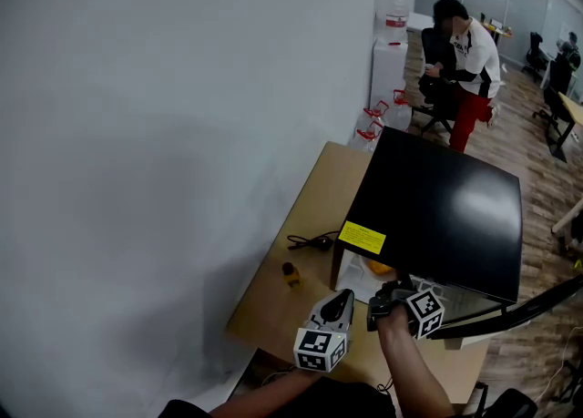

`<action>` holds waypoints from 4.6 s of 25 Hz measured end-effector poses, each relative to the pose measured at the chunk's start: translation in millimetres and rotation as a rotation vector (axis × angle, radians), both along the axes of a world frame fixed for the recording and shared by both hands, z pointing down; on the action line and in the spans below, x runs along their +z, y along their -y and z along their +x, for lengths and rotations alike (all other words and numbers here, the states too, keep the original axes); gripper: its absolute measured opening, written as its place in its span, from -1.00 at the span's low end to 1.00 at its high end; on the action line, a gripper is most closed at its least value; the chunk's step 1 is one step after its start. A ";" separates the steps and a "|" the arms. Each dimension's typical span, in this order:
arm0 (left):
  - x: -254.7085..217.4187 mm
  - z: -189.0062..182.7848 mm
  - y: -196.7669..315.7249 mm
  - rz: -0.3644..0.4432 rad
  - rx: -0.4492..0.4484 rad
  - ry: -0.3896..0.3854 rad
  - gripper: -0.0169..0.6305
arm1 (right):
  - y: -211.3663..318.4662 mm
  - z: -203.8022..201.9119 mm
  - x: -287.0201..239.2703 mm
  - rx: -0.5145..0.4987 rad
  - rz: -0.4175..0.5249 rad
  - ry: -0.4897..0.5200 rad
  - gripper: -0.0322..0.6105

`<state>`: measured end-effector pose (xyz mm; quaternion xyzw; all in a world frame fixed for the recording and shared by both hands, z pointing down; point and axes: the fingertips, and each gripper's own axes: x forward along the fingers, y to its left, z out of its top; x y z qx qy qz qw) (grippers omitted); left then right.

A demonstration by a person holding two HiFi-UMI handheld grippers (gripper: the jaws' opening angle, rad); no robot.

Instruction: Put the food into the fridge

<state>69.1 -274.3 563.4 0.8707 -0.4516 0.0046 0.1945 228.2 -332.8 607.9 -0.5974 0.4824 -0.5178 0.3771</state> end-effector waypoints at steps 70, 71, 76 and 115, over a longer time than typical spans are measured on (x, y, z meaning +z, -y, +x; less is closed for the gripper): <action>26.7 15.8 12.4 -0.044 0.015 0.047 -0.88 | 13.0 0.2 0.6 -0.401 -0.266 -0.798 -0.35; 26.5 14.3 11.0 -0.045 0.014 0.047 -0.88 | 12.7 0.6 1.7 -0.409 -0.278 -0.812 -0.33; 25.0 8.5 5.9 -0.053 0.005 0.034 -0.88 | 12.5 -0.5 1.4 -0.447 -0.284 -0.829 -0.30; 19.5 -57.0 -30.5 -0.083 0.127 0.014 -0.88 | 10.9 16.4 11.4 -0.273 -0.386 -1.155 0.04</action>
